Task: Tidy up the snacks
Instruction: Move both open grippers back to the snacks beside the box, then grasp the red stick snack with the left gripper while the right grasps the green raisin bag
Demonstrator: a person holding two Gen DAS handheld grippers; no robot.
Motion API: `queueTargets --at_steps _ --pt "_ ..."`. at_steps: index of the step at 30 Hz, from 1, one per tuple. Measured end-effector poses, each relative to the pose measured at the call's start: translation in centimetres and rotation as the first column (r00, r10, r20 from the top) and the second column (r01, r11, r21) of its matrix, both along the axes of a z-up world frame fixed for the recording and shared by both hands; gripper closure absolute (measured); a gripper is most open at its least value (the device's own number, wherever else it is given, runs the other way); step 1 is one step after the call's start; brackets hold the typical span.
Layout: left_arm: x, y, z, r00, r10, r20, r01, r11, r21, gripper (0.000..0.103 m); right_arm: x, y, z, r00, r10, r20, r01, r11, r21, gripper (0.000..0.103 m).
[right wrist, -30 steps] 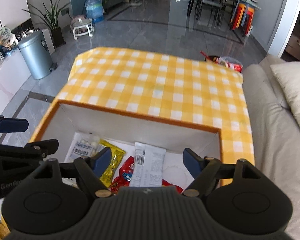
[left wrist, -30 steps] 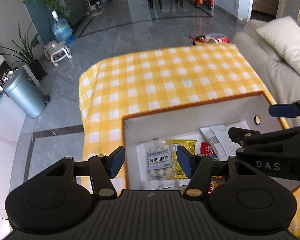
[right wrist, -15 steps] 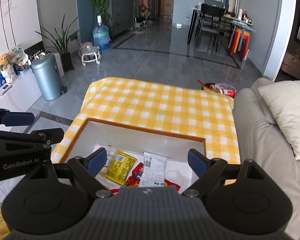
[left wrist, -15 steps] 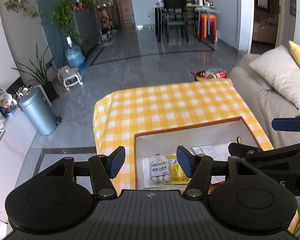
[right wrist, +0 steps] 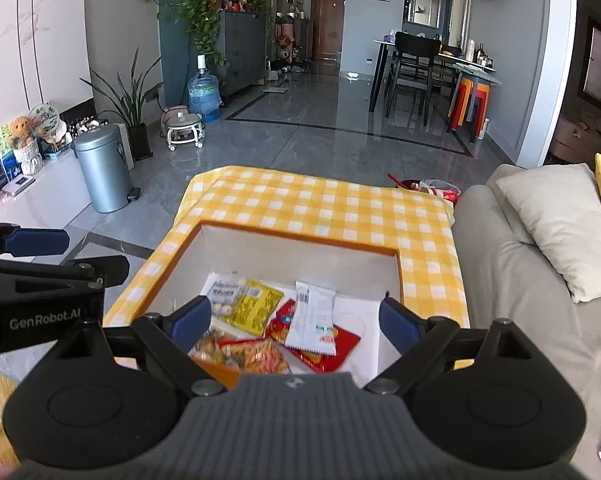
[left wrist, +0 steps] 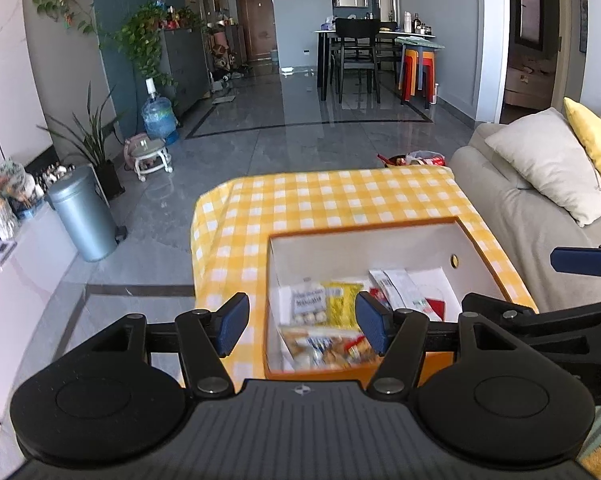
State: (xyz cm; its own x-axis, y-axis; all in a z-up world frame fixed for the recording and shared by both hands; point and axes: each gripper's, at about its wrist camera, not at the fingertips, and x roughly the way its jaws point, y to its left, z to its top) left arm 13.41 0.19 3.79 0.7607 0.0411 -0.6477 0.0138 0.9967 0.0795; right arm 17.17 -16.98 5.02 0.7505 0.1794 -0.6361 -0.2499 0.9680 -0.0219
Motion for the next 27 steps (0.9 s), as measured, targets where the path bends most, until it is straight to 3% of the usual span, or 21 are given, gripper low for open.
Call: queueTargets --at_steps 12,16,23,27 --pt "-2.8 -2.5 -5.7 0.984 -0.117 -0.132 0.100 0.986 -0.130 0.031 -5.0 -4.9 -6.2 0.999 -0.005 -0.039 0.006 1.000 0.030 0.016" --pt "-3.0 -4.2 -7.6 0.970 -0.163 -0.179 0.132 0.976 -0.174 0.031 -5.4 -6.9 -9.1 0.996 -0.026 -0.088 0.026 1.000 0.006 0.024" --pt "-2.1 -6.9 -10.4 0.947 -0.223 -0.230 0.187 0.968 -0.168 0.032 -4.8 -9.7 -12.9 0.983 -0.063 -0.170 0.059 0.998 -0.028 0.037" --pt "-0.8 -7.4 -12.3 0.930 -0.226 -0.291 0.168 0.963 -0.212 0.037 -3.6 -11.0 -14.5 0.969 -0.054 -0.241 0.069 0.996 0.052 0.044"
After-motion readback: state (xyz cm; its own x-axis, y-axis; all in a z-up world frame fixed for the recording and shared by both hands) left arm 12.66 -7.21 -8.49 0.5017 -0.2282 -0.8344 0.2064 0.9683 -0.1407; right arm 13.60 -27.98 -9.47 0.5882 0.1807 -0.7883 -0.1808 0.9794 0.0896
